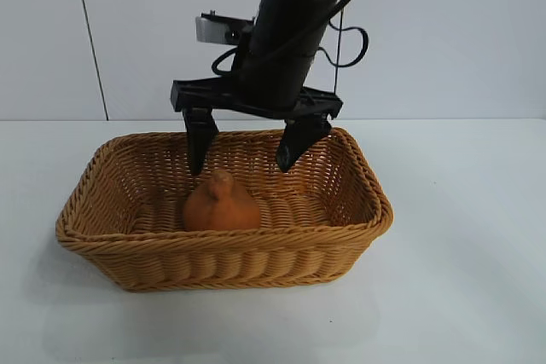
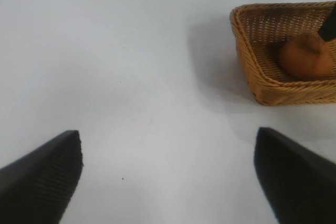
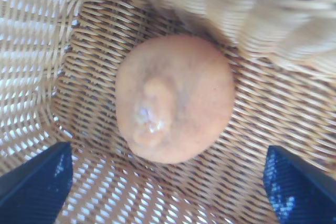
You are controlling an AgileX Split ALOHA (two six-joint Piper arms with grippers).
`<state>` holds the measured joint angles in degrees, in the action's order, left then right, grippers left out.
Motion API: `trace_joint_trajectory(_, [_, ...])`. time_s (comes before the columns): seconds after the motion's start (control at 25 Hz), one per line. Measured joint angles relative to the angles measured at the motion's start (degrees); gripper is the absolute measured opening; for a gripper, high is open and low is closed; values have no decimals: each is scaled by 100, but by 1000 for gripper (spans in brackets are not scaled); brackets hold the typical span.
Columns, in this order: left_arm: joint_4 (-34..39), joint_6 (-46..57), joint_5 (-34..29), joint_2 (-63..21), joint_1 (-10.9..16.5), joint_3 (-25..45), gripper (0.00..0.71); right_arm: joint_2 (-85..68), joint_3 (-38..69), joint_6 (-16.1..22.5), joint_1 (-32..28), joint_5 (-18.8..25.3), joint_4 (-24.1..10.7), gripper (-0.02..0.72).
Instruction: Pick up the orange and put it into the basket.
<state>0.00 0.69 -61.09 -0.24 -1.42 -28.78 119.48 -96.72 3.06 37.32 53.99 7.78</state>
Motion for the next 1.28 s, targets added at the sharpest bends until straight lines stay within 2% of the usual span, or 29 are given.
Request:
trace_joint_trajectory(0.24, [0,0,0,0,0,0,634,-243,-833,117,0,1296,-171,694])
trace_joint_trajectory(0.32, [0,0,0,0,0,0,634,-243,-1176,142,0,1490,-313,694])
trace_joint_trajectory(0.56, [0,0,0,0,0,0,634,-277,-1587,485,-10,1519,-974,694])
trace_joint_trajectory(0.76, [0,0,0,0,0,0,634,-251,-1587,570,-226,1577,-1256,694])
trace_joint_trajectory(1.0, [0,0,0,0,0,0,634,-215,-1587,478,-1359,1586,-1342,694])
trace_joint_trajectory(1.16, [0,0,0,0,0,0,634,-203,-1587,439,-2321,1586,-1342,694])
trace_joint_trajectory(1.28, [0,0,0,0,0,0,634,-203,-1587,439,-2824,1592,-1278,694])
